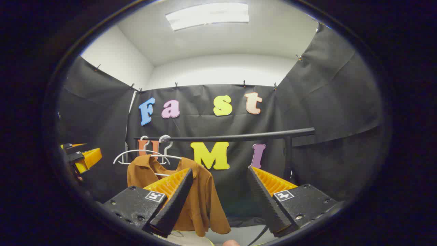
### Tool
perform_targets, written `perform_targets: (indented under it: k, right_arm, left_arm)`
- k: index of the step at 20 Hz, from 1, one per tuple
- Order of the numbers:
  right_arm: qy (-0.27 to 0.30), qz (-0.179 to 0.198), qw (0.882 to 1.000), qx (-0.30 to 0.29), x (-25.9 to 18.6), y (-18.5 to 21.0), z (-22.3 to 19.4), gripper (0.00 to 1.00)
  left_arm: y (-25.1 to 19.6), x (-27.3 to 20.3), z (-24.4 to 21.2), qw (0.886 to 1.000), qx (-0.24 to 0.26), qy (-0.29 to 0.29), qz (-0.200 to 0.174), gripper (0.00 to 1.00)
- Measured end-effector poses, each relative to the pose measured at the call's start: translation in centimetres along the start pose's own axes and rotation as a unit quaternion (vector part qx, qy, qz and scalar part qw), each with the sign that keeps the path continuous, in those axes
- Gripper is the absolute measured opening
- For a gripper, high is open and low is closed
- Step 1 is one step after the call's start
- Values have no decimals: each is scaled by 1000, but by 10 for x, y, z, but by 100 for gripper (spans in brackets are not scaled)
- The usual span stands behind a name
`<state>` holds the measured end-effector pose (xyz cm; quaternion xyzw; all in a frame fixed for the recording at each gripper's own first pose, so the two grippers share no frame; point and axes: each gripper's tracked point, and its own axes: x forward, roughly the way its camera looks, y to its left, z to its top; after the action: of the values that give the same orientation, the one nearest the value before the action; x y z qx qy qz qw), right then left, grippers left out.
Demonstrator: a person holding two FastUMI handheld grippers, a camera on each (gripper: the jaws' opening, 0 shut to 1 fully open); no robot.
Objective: Grasp the clothes on the hanger with both hands and then place them into the laundry hamper below.
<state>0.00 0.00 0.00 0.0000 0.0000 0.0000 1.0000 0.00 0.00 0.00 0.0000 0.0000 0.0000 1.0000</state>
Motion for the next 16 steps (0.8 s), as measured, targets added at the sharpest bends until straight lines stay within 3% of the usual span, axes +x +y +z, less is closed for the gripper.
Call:
perform_targets:
  k: [14,16]
  right_arm:
    - [9,38,999,8,14,-7,-12,99]
    - [10,43,999,4,16,-10,-15,99]
  left_arm:
    - [-30,3,3,999,31,-15,14,97]
    - [-32,1,0,999,33,-10,20,100]
